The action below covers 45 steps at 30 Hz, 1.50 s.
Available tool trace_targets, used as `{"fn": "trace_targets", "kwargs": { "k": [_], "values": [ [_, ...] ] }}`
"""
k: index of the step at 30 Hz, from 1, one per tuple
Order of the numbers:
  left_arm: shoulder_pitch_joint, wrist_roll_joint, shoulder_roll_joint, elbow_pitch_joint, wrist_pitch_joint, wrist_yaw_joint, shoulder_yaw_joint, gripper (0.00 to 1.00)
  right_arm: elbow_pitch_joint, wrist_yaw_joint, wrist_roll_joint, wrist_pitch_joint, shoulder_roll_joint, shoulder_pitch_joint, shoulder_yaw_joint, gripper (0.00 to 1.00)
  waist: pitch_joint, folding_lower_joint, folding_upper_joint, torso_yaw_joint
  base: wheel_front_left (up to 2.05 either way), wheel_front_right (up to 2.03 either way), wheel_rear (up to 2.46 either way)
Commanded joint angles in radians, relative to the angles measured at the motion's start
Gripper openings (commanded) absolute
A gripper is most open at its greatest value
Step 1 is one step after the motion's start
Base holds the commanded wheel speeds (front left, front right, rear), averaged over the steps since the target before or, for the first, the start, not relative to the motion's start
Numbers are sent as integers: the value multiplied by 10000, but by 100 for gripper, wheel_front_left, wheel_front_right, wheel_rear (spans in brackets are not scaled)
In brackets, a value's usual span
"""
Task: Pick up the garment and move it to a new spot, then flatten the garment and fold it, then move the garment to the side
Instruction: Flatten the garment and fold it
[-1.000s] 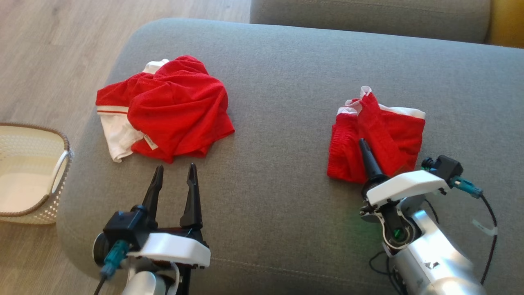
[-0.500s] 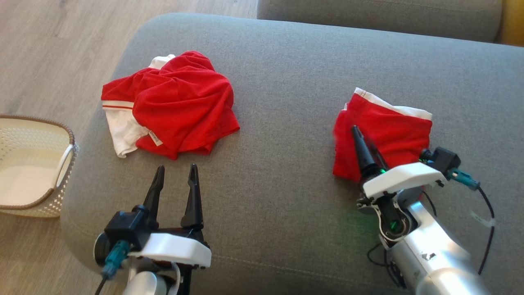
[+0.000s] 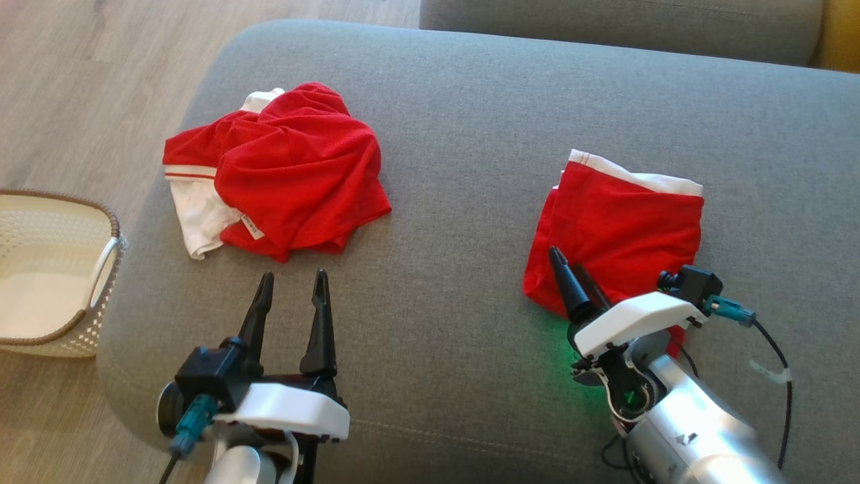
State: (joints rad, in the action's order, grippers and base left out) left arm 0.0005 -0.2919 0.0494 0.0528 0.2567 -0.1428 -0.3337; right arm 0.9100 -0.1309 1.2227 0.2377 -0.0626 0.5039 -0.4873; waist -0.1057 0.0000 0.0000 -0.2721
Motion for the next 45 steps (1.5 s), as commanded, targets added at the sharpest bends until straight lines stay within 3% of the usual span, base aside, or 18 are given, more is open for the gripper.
{"fn": "trace_targets", "kwargs": {
  "k": [1, 9, 14, 18, 21, 24, 29, 34, 39, 45],
  "values": [
    [-292, 23, 8, -312, 51, -71, 324, 100, -158, 2, 75, 1, 124, 387, -258, 100, 15, 0, 0, 31, 0, 0, 0],
    [-262, 37, 8, -324, 51, -37, 475, 100, -118, 2, 153, -351, 116, 567, -914, 100, 330, 0, 0, 548, 0, 0, 0],
    [-253, 69, 8, -439, 51, 10, 652, 100, -571, 2, -350, -13, -562, 533, -596, 100, 657, 0, 0, 1048, 0, 0, 0],
    [-208, 54, 8, -584, 51, 19, 825, 100, -1148, 2, -1700, 218, -1536, 350, -142, 100, 842, 0, 0, 1464, 0, 0, 0],
    [-184, 38, 8, -690, 51, 17, 943, 100, -1880, 2, -3265, 234, -2067, -59, 1005, 100, 905, 0, 0, 1762, 0, 0, 0],
    [-144, 25, 8, -724, 51, 20, 989, 100, -2895, 2, -5309, 237, -2198, -751, 2247, 100, 920, 0, 0, 2032, 0, 0, 0],
    [-100, 28, 8, -672, 51, 41, 905, 100, -4998, 2, -8669, 239, -1457, -2317, 4014, 100, 899, 0, 0, 2290, 0, 0, 0],
    [-59, 50, 8, -632, 51, 17, 831, 100, -6261, 2, -10329, 239, -596, -3381, 5037, 100, 878, 0, 0, 2371, 0, 0, 0],
    [-37, 271, 8, -495, 51, 47, 724, 100, -7065, 2, -11164, 240, -61, -4067, 5728, 100, 840, 0, 0, 2373, 0, 0, 0],
    [0, 408, 8, -390, 51, 37, 630, 100, -7231, 2, -11131, 240, 106, -4291, 6062, 100, 830, 0, 0, 2321, 0, 0, 0]
  ]
}}
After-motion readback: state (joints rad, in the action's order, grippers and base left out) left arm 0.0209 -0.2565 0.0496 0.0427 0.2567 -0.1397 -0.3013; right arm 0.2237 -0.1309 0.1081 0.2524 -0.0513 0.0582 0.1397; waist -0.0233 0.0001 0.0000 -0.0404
